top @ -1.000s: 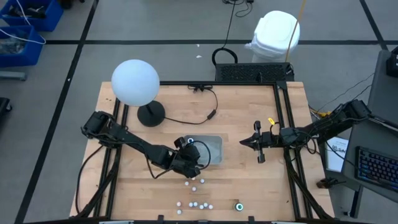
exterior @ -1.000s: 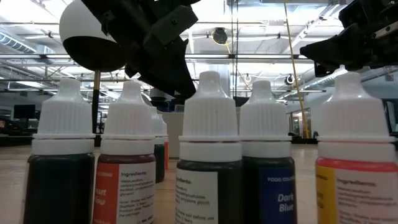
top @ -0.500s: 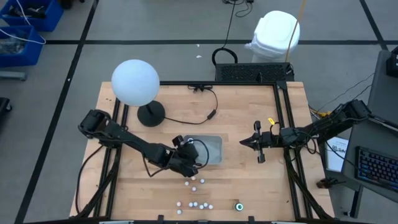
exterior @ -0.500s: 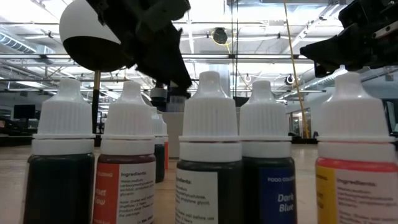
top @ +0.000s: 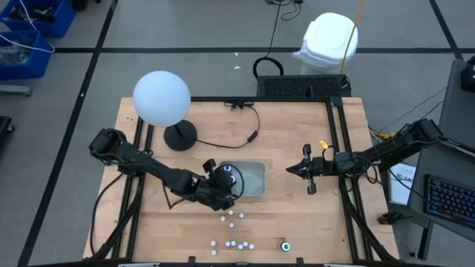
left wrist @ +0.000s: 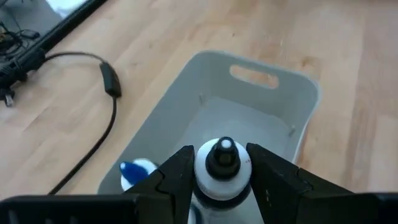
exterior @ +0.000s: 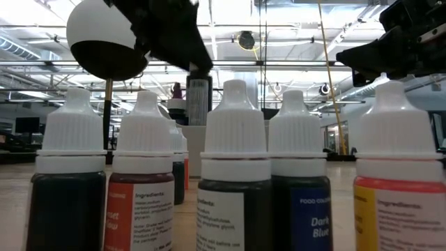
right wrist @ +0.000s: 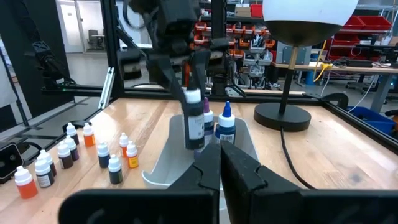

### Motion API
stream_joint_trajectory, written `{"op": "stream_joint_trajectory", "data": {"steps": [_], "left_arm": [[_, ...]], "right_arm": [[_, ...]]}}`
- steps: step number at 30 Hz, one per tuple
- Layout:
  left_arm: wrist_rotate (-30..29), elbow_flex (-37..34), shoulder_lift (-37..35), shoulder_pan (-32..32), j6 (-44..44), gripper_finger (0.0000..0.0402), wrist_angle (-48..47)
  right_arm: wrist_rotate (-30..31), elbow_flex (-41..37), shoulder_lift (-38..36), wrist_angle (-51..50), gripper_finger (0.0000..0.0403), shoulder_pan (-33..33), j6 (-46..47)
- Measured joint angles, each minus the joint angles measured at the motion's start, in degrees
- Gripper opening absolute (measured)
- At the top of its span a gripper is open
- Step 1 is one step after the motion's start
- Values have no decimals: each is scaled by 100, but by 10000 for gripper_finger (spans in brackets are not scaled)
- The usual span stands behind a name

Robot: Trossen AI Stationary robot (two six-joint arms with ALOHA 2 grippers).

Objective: Pick & Place food coloring
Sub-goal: Put the big black food coloring bottle into the gray bin, then put the big green food coloring bottle into the gray bin

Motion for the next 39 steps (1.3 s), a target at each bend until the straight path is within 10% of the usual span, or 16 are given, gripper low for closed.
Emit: {"op": "stream_joint_trajectory", "data": {"steps": [10, 26, 39], "left_arm": [[178, -2, 408, 0, 3, 133, 103], [260, -3, 389, 7, 308, 282, 179], [279, 26, -1053, -232, 1082, 277, -214]], "right_arm": [[0, 1, 2, -5, 2, 0, 0], [0, 2, 1, -2, 2, 0, 0], [0, 0, 1, -39, 2, 0, 0]]}}
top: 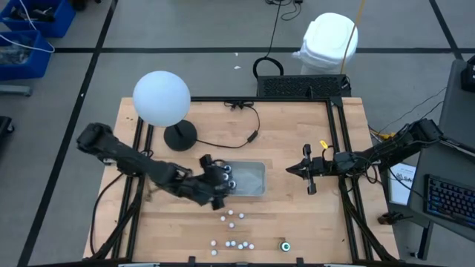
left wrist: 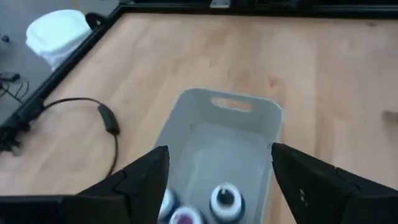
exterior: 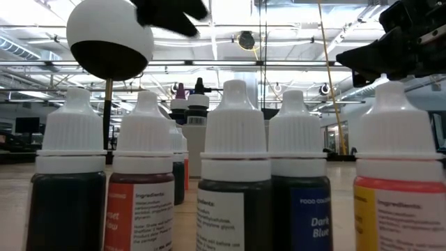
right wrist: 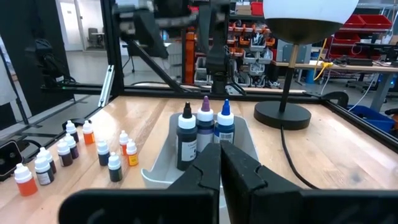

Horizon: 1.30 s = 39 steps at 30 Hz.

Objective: Pick & Place food coloring
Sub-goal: Put the big green food coloring bottle into the gray bin

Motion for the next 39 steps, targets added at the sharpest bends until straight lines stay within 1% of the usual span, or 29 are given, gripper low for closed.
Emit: {"op": "stream_joint_trajectory", "data": {"steps": [2, 3, 5, 7, 8, 10, 11, 14, 17, 20, 23, 24, 26, 27, 31, 33, 35, 37, 39], "left_arm": [[119, 0, -428, -248, 79, 254, -391], [35, -36, -645, -427, 82, 235, -514], [-394, -269, -1158, -865, -22, 186, -652], [-775, -689, -1652, -1266, -88, 124, -351], [-814, -1004, -1889, -1413, -124, 92, -148], [-649, -1752, -2307, -1587, -177, 30, 377], [-526, -2173, -2467, -1616, -169, 17, 760], [-511, -3451, -2965, -1650, 95, 15, 1950], [-549, -4588, -3497, -1619, 536, 6, 3484], [-154, -5630, -3914, -1469, 1084, 5, 5055], [-79, -6528, -4246, -1317, 1159, 4, 6128], [-134, -6646, -4323, -1275, 1136, 4, 6098], [-183, -6590, -4446, -1226, 1051, 3, 5665], [-190, -6590, -4478, -1198, 1078, 3, 5604], [34, -6590, -4495, -1080, 1420, 4, 5716], [96, -6588, -4503, -1050, 1586, 3, 5778], [152, -6588, -4501, -1022, 1732, 3, 5720], [222, -6588, -4503, -1019, 1830, 9, 5726], [264, -6588, -4502, -1021, 1918, 19, 5732]], "right_arm": [[0, 0, 1, -9, 2, 0, 0], [0, 1, 1, -9, 2, 0, 0], [0, 0, -1, -7, 2, 0, 0], [0, 0, 1, -6, 2, 0, 0], [0, 1, 1, -2, 2, 0, 0], [0, 0, 0, -4, 2, 0, 0], [0, 0, 1, 8, 2, 0, -5], [-2, 1, -1, 129, 2, 0, -43], [-2, 1, -4, 276, 2, 0, -42], [-2, 1, 1, 322, 2, 0, -44], [2, 1, 0, 325, 2, 0, -85], [4, -1, 1, 323, 2, 0, -117], [7, 1, 1, 301, 2, 0, -152], [7, -1, 2, 302, 2, 0, -158], [2, 25, 13, 293, 2, 0, -431], [2, 119, 25, 103, 2, 25, -551], [1, 436, 38, -665, 2, 136, -722], [16, 1026, 34, -1583, 2, 293, -789], [131, 1696, 117, -2727, 2, 481, -694]]}}
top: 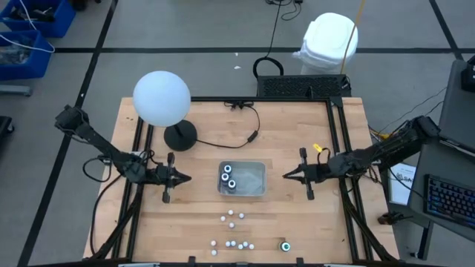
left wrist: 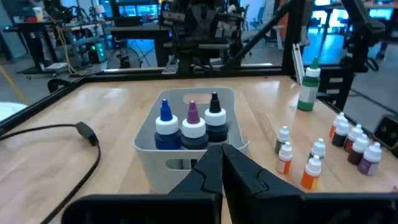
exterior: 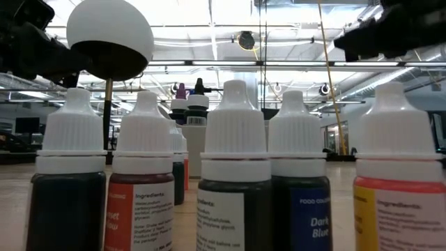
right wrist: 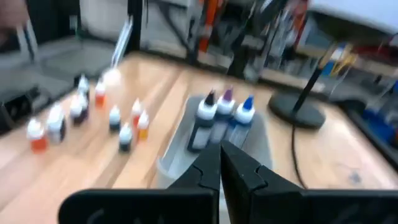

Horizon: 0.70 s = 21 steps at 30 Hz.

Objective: Pick & Place food coloring
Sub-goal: Put the big green food coloring bottle into the gray bin

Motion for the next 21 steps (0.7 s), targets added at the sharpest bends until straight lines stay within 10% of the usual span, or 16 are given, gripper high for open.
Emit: {"op": "stream_joint_trajectory", "data": {"steps": [7, 21], "left_arm": [[-1, 0, 0, 0, 426, 35, 233], [-3, 0, 3, 0, 425, 37, 273]], "right_arm": [[-52, 1782, 383, -2616, 54, 789, 476], [-437, 1850, 1677, -1695, 282, 2038, 1554]]}}
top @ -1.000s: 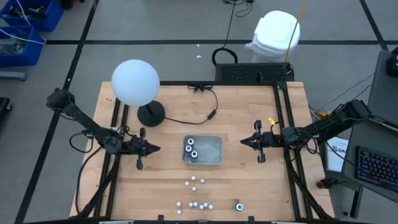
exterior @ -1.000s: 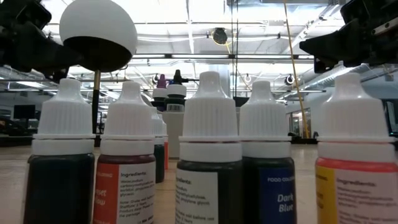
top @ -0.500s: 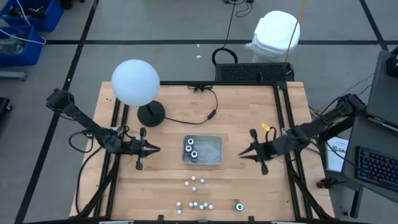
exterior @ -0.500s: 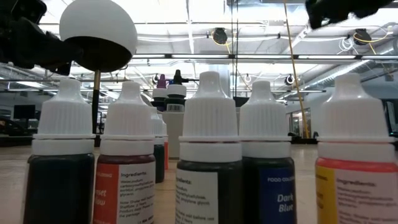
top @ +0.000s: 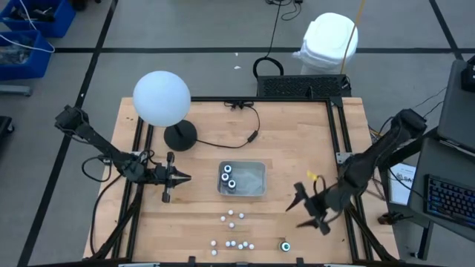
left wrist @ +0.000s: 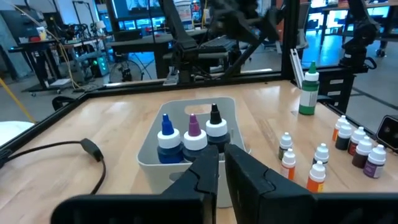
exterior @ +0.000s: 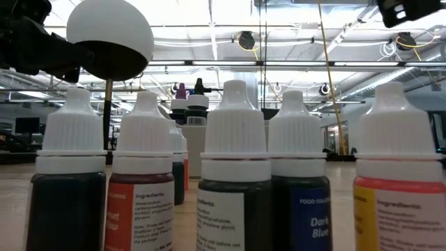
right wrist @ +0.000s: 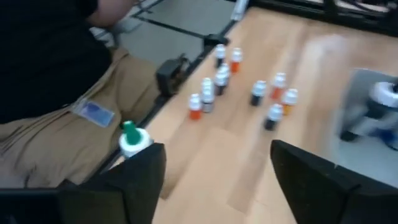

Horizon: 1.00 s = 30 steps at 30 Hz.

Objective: Pick & Place food coloring
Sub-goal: Put the big green food coloring bottle into the gray bin

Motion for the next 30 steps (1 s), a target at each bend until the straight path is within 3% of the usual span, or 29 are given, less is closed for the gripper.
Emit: {"op": "stream_joint_trajectory", "data": {"steps": [12, 30], "left_arm": [[20, 0, 0, -2, -156, 37, -4], [33, 3, 0, -2, -223, 37, -35]], "right_arm": [[7, -6, 1876, 2208, 287, 462, -350], [6, -6, 2989, 3350, 278, 644, -1]]}}
